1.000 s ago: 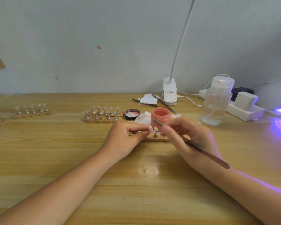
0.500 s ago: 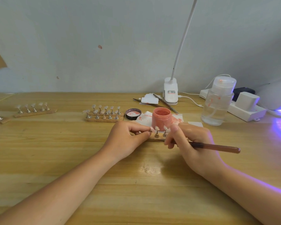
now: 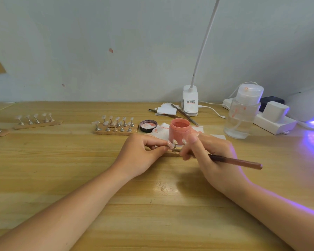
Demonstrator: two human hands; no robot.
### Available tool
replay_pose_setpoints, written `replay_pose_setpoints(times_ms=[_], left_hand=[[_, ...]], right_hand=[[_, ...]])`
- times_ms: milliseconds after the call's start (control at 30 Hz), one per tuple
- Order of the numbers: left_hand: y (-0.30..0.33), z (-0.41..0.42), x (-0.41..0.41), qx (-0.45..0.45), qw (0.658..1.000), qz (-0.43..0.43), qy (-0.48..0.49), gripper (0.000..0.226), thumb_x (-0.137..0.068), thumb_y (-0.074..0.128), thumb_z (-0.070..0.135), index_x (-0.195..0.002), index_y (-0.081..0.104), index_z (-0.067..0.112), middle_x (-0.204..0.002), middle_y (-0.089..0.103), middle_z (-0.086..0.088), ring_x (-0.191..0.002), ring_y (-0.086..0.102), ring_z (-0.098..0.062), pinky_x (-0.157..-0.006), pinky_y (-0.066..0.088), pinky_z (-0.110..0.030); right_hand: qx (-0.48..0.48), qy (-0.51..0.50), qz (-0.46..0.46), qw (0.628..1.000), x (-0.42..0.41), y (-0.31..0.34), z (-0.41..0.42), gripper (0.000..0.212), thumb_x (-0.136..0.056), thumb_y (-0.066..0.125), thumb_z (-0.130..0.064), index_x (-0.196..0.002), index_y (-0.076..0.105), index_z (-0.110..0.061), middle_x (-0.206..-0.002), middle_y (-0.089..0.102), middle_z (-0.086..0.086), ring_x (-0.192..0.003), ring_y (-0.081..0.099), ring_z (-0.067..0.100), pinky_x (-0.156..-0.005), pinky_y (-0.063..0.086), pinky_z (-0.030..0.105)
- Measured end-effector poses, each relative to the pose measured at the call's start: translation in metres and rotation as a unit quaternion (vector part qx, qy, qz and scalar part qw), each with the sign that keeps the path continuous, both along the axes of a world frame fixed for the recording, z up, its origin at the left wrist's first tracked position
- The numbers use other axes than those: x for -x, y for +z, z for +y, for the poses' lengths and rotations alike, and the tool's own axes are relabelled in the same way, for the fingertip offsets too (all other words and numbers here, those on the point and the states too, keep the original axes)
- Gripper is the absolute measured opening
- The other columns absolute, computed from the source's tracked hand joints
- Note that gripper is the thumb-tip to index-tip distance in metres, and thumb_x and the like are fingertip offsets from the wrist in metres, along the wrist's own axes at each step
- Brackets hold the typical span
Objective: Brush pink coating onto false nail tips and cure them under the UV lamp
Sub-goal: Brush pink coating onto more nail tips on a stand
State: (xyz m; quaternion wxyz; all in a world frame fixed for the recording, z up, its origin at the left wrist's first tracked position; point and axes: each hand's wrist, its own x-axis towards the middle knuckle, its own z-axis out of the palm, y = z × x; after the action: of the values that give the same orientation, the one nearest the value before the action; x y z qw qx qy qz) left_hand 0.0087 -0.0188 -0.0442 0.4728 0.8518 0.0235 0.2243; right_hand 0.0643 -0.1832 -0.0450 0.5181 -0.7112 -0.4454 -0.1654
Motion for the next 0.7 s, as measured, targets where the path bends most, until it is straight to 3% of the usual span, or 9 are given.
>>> replay_pose_setpoints(times_ms=[100,167,300,367,433,567,700], left_hand=[[-0.0009,0.0007,-0.0011,0.002,1.0,-0.007,0.004,0.015,-0.079,0.069,0.006,-0.085,0.075,0.018,-0.081,0.07,0.009,-0.078,0.062,-0.015,-0.059,0.038,-0.007],[-0.0005,0.0002,-0.0015,0.005,1.0,-0.016,0.0,0.017,-0.078,0.069,0.005,-0.084,0.074,0.019,-0.08,0.07,0.011,-0.077,0.062,-0.01,-0.059,0.038,-0.005],[0.0,-0.0009,-0.0009,0.025,0.999,-0.029,-0.014,0.02,-0.076,0.07,0.003,-0.08,0.073,0.022,-0.074,0.068,0.024,-0.071,0.061,0.007,-0.06,0.039,-0.004],[-0.0004,-0.0007,-0.0007,0.032,0.999,-0.034,-0.018,0.019,-0.076,0.07,0.005,-0.083,0.072,0.022,-0.08,0.064,0.029,-0.072,0.06,0.014,-0.062,0.038,-0.002],[-0.0005,-0.0006,-0.0014,0.035,0.999,-0.036,-0.022,0.019,-0.075,0.071,0.006,-0.083,0.072,0.023,-0.083,0.064,0.028,-0.075,0.06,0.014,-0.064,0.039,-0.001],[-0.0018,0.0002,-0.0014,0.044,0.998,-0.034,-0.023,0.017,-0.074,0.071,0.007,-0.077,0.073,0.023,-0.083,0.067,0.022,-0.075,0.061,0.013,-0.064,0.039,-0.001],[-0.0028,0.0005,-0.0031,0.054,0.998,-0.028,-0.018,0.011,-0.073,0.072,0.011,-0.081,0.074,0.018,-0.083,0.068,0.018,-0.078,0.062,0.01,-0.067,0.041,-0.003]], right_hand=[[-0.015,0.005,-0.014,1.0,0.0003,0.0005,-0.0018,0.042,-0.093,0.039,-0.031,-0.062,0.063,-0.016,-0.061,0.058,-0.014,-0.062,0.055,0.003,-0.062,0.041,0.017],[0.001,-0.012,-0.026,1.0,-0.0002,0.0013,-0.0002,0.035,-0.094,0.043,-0.03,-0.067,0.063,-0.021,-0.066,0.057,-0.02,-0.067,0.055,0.0,-0.067,0.039,0.013],[-0.026,0.012,0.038,0.999,-0.0001,-0.001,-0.002,0.045,-0.09,0.038,-0.039,-0.059,0.063,-0.019,-0.057,0.061,-0.003,-0.06,0.058,0.008,-0.062,0.046,0.024],[-0.027,0.003,0.012,1.0,0.0006,0.0005,-0.0016,0.041,-0.091,0.037,-0.036,-0.063,0.063,-0.021,-0.061,0.06,-0.01,-0.064,0.058,0.007,-0.064,0.044,0.02],[-0.01,-0.007,-0.003,1.0,0.0,0.0012,-0.0003,0.038,-0.091,0.038,-0.035,-0.065,0.062,-0.022,-0.064,0.059,-0.016,-0.067,0.057,0.005,-0.067,0.042,0.016],[-0.025,0.016,0.047,0.998,0.0,-0.0017,-0.0025,0.05,-0.09,0.037,-0.039,-0.059,0.064,-0.011,-0.057,0.061,-0.001,-0.059,0.058,0.01,-0.062,0.046,0.028],[-0.007,-0.004,0.024,1.0,-0.0003,0.001,-0.0013,0.038,-0.094,0.044,-0.034,-0.065,0.064,-0.02,-0.063,0.061,-0.012,-0.067,0.058,0.006,-0.066,0.045,0.024]])
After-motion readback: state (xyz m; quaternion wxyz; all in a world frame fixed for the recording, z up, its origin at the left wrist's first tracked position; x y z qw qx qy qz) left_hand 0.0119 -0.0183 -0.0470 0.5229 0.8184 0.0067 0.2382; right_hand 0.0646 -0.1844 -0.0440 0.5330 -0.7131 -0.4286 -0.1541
